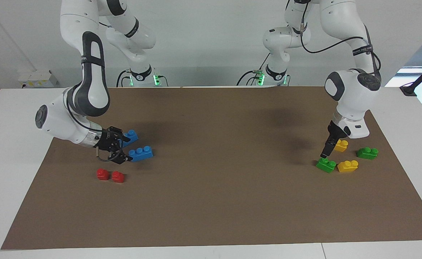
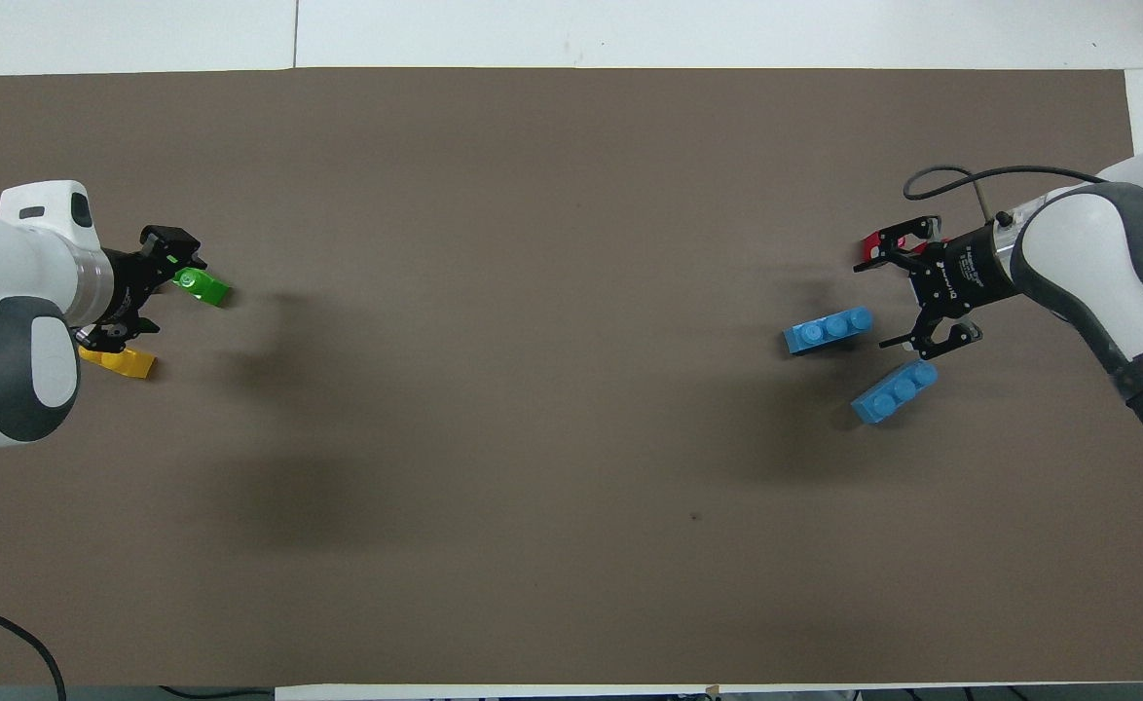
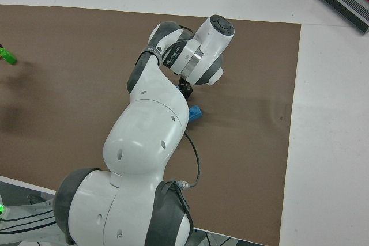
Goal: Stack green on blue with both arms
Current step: 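Move the left gripper to the green brick while the right gripper reaches the blue brick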
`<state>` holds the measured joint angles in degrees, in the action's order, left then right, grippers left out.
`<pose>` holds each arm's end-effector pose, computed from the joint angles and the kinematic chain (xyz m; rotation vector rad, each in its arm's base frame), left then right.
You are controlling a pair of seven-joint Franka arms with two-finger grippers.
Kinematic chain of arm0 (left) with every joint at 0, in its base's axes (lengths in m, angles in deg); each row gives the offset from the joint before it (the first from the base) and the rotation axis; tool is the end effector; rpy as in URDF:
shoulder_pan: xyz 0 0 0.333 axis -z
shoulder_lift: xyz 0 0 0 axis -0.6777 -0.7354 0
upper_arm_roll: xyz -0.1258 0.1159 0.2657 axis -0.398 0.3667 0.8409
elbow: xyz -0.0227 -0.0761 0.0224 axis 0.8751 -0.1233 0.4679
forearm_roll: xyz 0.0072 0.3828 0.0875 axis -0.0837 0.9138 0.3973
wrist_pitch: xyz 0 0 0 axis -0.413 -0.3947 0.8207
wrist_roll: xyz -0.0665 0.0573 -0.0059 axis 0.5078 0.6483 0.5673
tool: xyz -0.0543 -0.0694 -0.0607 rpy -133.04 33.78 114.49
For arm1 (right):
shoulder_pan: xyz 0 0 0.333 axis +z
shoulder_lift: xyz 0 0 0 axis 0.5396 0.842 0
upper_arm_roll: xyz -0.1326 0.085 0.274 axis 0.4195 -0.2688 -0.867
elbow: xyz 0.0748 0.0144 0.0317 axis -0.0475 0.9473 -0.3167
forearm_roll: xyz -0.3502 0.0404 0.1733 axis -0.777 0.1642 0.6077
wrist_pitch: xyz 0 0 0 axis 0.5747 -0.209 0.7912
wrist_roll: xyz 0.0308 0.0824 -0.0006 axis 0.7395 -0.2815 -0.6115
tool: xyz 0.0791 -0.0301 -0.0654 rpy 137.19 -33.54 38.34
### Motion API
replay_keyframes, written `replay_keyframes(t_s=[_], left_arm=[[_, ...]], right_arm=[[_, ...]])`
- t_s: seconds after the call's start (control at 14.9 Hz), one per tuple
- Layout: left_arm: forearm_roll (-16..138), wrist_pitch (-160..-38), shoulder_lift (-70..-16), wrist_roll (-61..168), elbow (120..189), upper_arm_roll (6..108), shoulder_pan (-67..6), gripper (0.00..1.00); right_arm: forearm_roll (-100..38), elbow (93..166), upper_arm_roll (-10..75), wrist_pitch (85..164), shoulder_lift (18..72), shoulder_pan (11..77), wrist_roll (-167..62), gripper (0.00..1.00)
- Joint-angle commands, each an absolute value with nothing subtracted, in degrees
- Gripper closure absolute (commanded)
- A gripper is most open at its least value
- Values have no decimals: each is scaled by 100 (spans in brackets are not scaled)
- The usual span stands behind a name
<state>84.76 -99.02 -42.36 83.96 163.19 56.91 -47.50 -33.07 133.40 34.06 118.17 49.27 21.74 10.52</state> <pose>0.5951 0.0204 0.3744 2.7657 1.2593 0.2521 0.6018 -0.0282 0.3233 -2.1913 1.6825 0.6192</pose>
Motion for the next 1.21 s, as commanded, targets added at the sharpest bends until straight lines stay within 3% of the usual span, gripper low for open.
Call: replay_keyframes(t_s=[0.0, 0.2, 0.33, 1.0, 1.14], left_arm=[[8583, -10338, -4594, 8480, 16182, 5668, -4820, 0], [8574, -10244, -4910, 8497, 15727, 5677, -4846, 0], [8574, -9543, -5156, 8506, 15244, 5677, -4916, 0], [8495, -9741, -5465, 8954, 15259, 5668, -5119, 0], [8469, -9803, -5465, 8981, 15250, 5668, -5110, 0]], right_arm=[[-3117, 13653, 3376, 12105, 4852, 2114, 757, 1], [-2942, 13864, 3376, 12413, 4852, 2114, 485, 1], [-2932, 13900, 3376, 12544, 4861, 2131, 475, 1], [-2906, 14084, 3376, 12914, 4922, 2193, 194, 1], [-2906, 14146, 3376, 13019, 4913, 2246, 185, 5]])
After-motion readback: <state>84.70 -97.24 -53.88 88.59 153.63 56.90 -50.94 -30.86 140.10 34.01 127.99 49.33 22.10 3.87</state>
